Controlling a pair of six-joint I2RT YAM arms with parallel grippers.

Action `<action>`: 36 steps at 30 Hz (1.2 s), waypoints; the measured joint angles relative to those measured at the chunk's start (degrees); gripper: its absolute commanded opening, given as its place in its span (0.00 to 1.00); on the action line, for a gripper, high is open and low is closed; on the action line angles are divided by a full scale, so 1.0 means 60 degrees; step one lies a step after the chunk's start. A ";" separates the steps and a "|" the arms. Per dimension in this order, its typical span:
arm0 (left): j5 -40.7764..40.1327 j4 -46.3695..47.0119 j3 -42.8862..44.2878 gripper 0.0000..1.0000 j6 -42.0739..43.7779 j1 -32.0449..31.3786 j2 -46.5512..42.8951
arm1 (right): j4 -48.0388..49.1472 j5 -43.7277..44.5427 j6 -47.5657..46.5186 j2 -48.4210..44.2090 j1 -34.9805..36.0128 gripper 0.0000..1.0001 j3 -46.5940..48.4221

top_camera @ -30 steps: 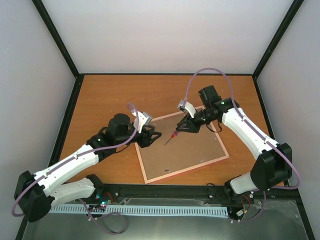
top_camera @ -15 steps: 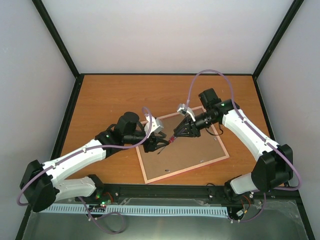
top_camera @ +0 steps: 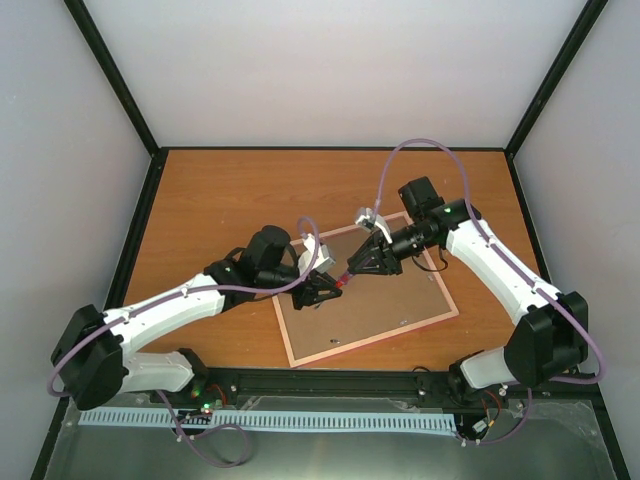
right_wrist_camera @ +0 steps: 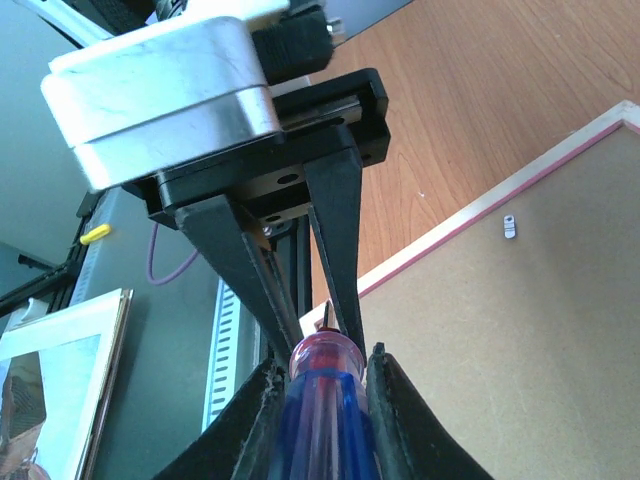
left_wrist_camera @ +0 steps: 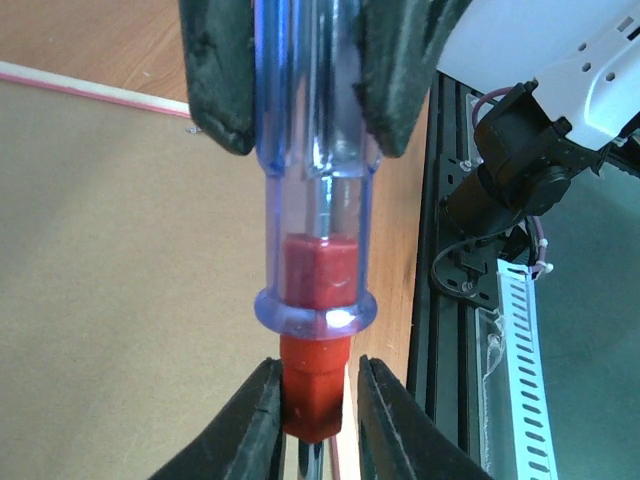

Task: Take the photo out of the frame

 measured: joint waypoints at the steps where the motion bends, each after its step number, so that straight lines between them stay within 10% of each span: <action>1: 0.0022 0.0011 0.0000 0.16 -0.0011 0.0000 0.0062 | 0.0000 0.0000 0.0000 -0.0011 0.0000 0.05 0.0000; 14: 0.0124 0.0215 -0.0004 0.05 -0.0171 -0.0011 0.0280 | 0.0051 -0.0007 0.0026 -0.0073 -0.0007 0.07 -0.0109; 20: 0.0033 0.0270 -0.0007 0.05 -0.0412 -0.0022 0.0280 | 0.0004 0.0018 0.0022 -0.0047 -0.0076 0.48 -0.0051; 36: -0.5187 -0.2124 -0.0725 0.04 -0.5497 0.2044 0.0324 | 0.2707 0.1446 0.1297 -0.1169 -0.2943 0.60 -0.2699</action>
